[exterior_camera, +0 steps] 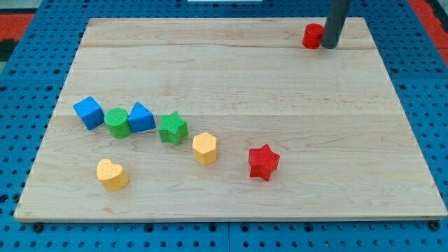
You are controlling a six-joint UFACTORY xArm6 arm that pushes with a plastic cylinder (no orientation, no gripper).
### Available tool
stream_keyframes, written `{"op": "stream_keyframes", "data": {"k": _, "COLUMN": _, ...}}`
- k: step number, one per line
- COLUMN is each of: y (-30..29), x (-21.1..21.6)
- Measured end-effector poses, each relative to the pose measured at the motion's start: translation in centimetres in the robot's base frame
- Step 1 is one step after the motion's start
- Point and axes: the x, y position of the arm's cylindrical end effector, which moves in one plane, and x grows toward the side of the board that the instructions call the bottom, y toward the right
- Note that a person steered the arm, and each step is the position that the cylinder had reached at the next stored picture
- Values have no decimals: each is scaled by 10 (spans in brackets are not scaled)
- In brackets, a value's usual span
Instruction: Move the red star closer to red star
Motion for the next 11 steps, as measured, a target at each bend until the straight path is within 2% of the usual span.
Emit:
{"op": "stream_keyframes", "data": {"k": 1, "y": 6, "x": 28}}
{"op": "stream_keyframes", "data": {"k": 4, "y": -22, "x": 321}}
{"op": "stream_keyframes", "data": {"k": 5, "y": -116, "x": 332}}
{"op": "stream_keyframes", "data": {"k": 7, "y": -184, "x": 227}}
{"op": "stream_keyframes", "data": {"k": 8, "y": -162, "x": 191}}
{"op": "stream_keyframes", "data": {"k": 9, "y": -102, "x": 197}}
{"op": "stream_keyframes", "data": {"k": 10, "y": -90, "x": 179}}
{"op": "stream_keyframes", "data": {"k": 11, "y": -90, "x": 93}}
